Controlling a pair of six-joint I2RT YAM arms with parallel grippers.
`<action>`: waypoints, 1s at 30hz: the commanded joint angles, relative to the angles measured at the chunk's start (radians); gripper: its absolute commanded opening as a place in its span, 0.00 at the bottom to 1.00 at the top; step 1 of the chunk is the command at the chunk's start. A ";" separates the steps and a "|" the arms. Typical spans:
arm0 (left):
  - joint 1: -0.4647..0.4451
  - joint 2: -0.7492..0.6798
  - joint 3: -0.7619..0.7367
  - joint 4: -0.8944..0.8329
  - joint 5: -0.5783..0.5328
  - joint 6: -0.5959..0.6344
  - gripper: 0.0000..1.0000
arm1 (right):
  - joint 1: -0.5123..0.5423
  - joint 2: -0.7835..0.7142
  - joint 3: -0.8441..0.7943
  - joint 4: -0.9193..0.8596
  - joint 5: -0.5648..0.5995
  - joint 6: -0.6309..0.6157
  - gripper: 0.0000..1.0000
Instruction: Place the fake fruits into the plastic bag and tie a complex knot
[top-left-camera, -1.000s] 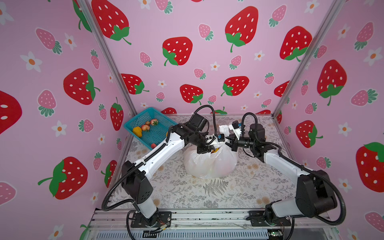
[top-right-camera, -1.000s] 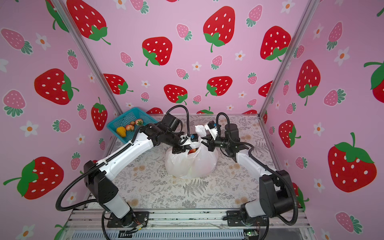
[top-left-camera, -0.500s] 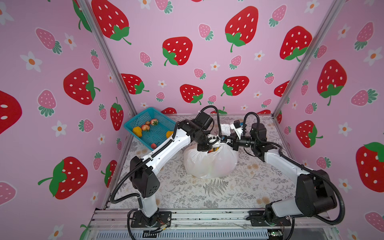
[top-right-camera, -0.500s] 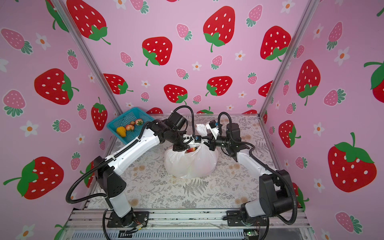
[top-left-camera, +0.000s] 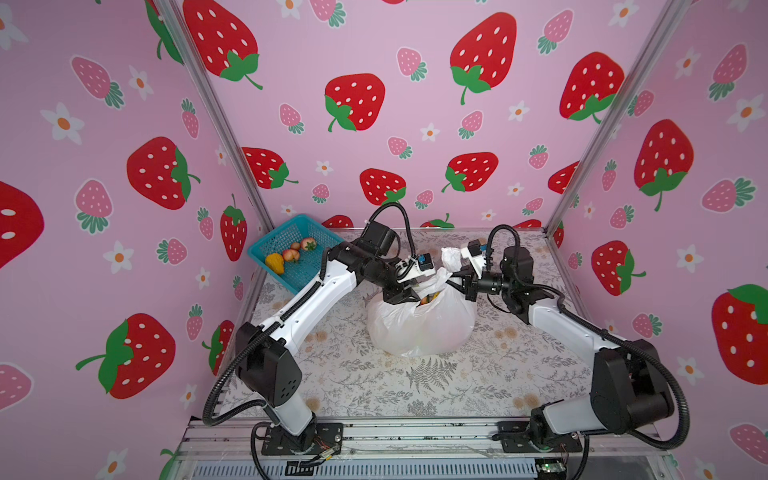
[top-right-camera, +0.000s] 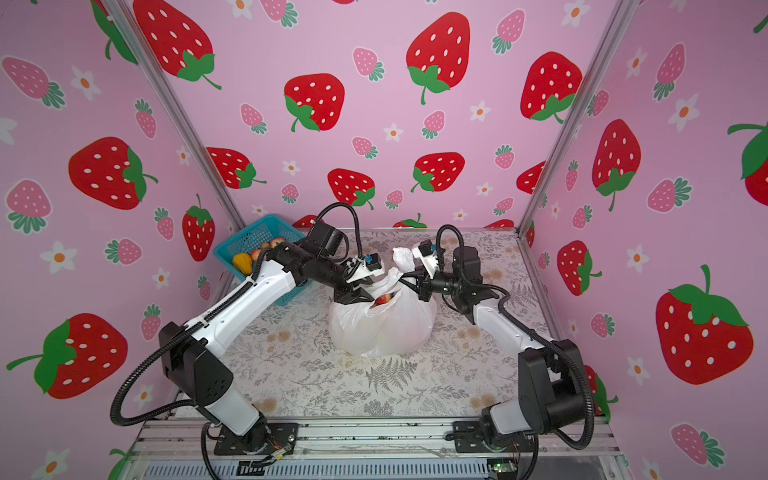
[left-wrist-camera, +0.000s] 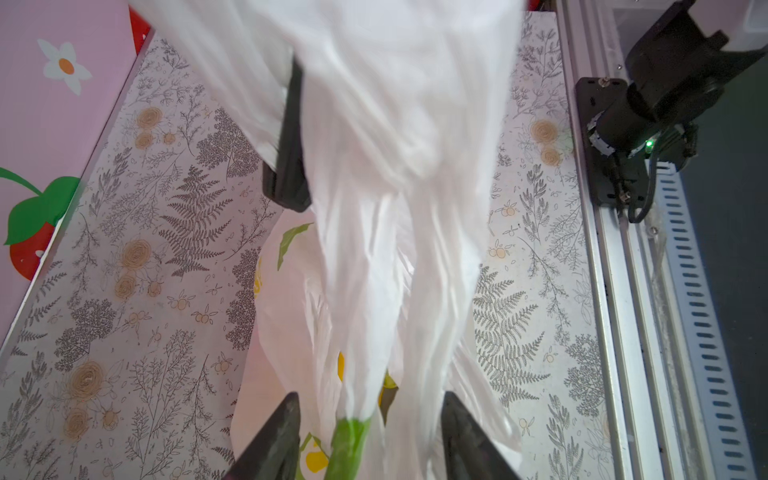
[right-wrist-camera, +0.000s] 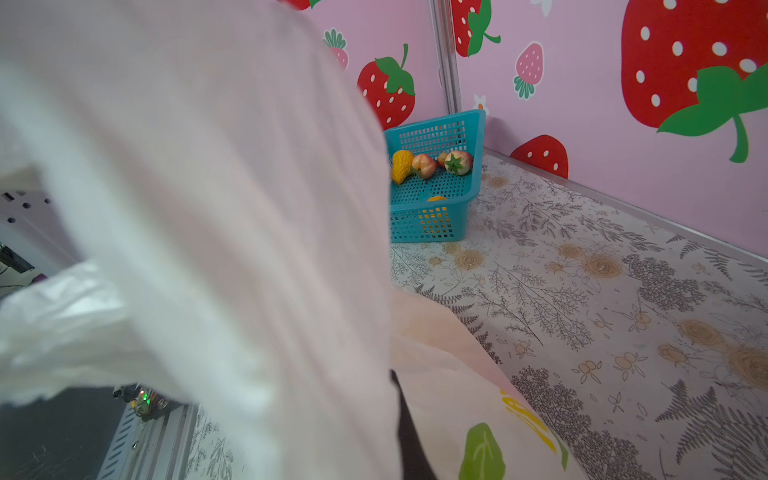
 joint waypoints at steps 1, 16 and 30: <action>0.007 -0.037 -0.062 0.117 0.119 -0.069 0.59 | -0.005 -0.015 -0.012 0.027 -0.005 -0.001 0.08; -0.006 0.024 -0.091 0.251 0.168 -0.168 0.61 | -0.005 -0.015 -0.013 0.047 0.003 0.021 0.08; 0.003 -0.005 -0.067 0.156 0.087 -0.083 0.13 | -0.020 -0.042 -0.031 0.030 -0.005 -0.012 0.11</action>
